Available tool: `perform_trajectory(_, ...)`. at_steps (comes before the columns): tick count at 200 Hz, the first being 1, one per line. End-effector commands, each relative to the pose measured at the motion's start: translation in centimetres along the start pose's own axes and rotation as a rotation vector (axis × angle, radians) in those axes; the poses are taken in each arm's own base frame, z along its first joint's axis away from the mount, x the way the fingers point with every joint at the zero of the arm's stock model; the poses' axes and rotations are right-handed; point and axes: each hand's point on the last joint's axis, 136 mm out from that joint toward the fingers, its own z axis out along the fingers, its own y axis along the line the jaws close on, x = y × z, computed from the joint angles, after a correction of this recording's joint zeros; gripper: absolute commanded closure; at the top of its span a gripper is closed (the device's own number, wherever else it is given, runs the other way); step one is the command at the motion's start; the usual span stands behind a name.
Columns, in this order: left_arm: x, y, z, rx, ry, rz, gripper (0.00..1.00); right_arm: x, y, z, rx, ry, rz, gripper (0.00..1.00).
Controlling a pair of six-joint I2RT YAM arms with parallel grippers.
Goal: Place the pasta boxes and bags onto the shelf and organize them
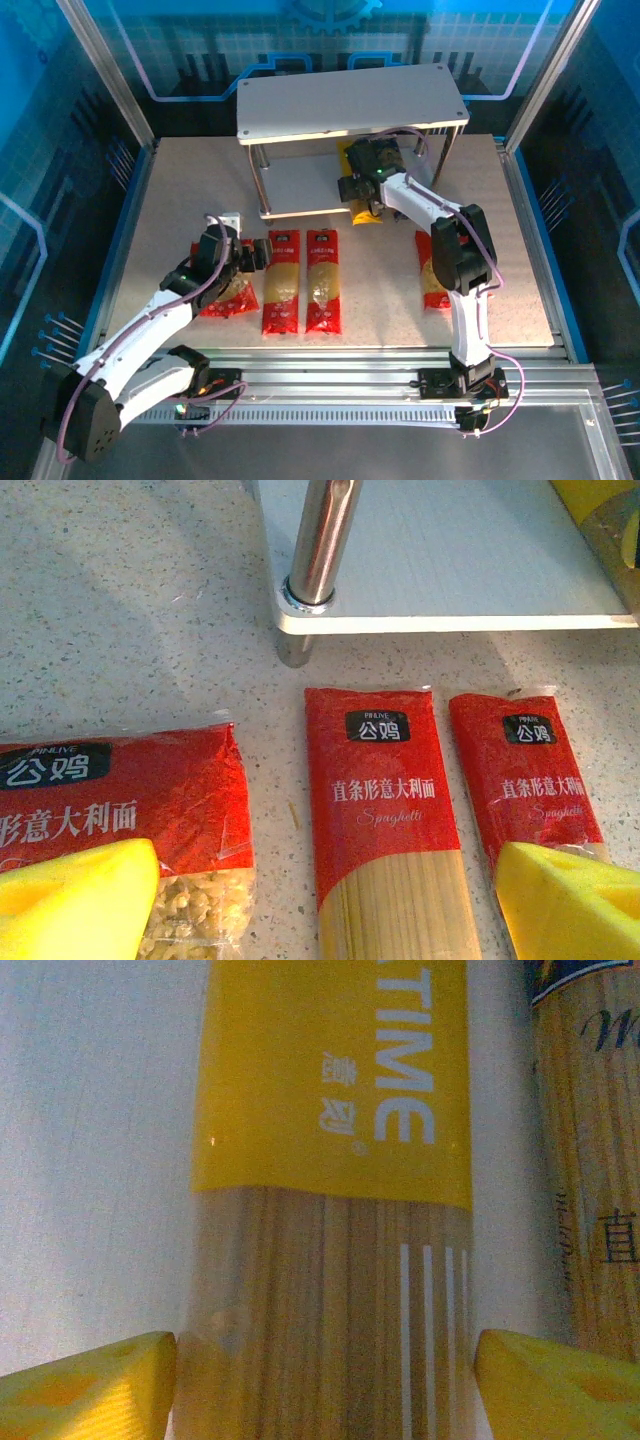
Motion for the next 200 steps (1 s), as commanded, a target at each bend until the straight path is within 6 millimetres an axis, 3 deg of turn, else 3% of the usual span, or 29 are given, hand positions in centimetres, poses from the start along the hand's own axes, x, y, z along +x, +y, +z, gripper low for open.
perform_trajectory(1, 0.3, -0.1, -0.8, 0.022, 0.009, -0.021, 0.11, -2.3, -1.5, -3.5, -0.021, -0.107, 0.071, 0.2)
perform_trajectory(22, 0.8, -0.1, -0.9, 0.031, 0.018, -0.031, 0.11, -1.8, -1.4, -6.5, -0.054, -0.133, 0.081, 0.19)
perform_trajectory(38, 1.4, -0.5, -0.8, 0.054, 0.036, -0.042, 0.12, 0.1, -0.5, -8.7, -0.083, -0.124, 0.07, 0.18)
perform_trajectory(67, 3.5, -1.5, -0.4, 0.081, 0.1, -0.039, 0.12, 6.0, 2.1, -11.9, -0.154, -0.027, 0.037, 0.17)
perform_trajectory(100, 5.5, -1.1, -0.1, 0.041, 0.157, -0.037, 0.13, 13.5, 6.8, -14.7, -0.231, 0.113, -0.011, 0.14)
perform_trajectory(125, 5.9, -0.8, 0.0, 0.024, 0.171, -0.055, 0.13, 18.6, 10.0, -14.5, -0.257, 0.231, -0.019, 0.12)
perform_trajectory(141, 5.8, -0.8, 0.0, 0.023, 0.17, -0.061, 0.13, 20.6, 11.3, -13.6, -0.254, 0.271, -0.018, 0.11)
perform_trajectory(161, 5.5, -1.0, 0.0, 0.029, 0.162, -0.059, 0.13, 21.9, 12.8, -12.6, -0.265, 0.313, -0.02, 0.09)
perform_trajectory(200, 4.9, -1.2, -0.2, 0.033, 0.146, -0.046, 0.12, 22.8, 14.9, -11.2, -0.267, 0.357, -0.045, 0.0)
